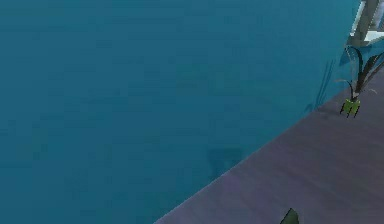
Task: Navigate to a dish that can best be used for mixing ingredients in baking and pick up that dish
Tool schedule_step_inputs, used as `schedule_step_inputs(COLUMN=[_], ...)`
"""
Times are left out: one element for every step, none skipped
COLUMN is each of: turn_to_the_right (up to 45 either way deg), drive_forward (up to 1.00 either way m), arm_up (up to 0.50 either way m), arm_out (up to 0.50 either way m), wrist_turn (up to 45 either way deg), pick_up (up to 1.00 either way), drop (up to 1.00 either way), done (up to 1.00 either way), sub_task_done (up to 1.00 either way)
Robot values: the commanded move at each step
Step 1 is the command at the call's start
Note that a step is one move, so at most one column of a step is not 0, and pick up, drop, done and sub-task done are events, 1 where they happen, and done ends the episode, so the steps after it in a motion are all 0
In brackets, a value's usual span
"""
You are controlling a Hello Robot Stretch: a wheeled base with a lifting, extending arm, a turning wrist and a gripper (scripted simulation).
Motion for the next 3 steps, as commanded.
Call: schedule_step_inputs(turn_to_the_right=[0.0, 0.0, 0.0], drive_forward=[0.0, 0.0, 0.0], arm_up=[0.0, 0.1, 0.0], arm_out=[0.0, 0.0, 0.0], wrist_turn=[0.0, 0.0, 0.0], pick_up=[1.0, 0.0, 0.0], drop=[0.0, 0.0, 0.0], done=[0.0, 0.0, 1.0], sub_task_done=[0.0, 0.0, 0.0])
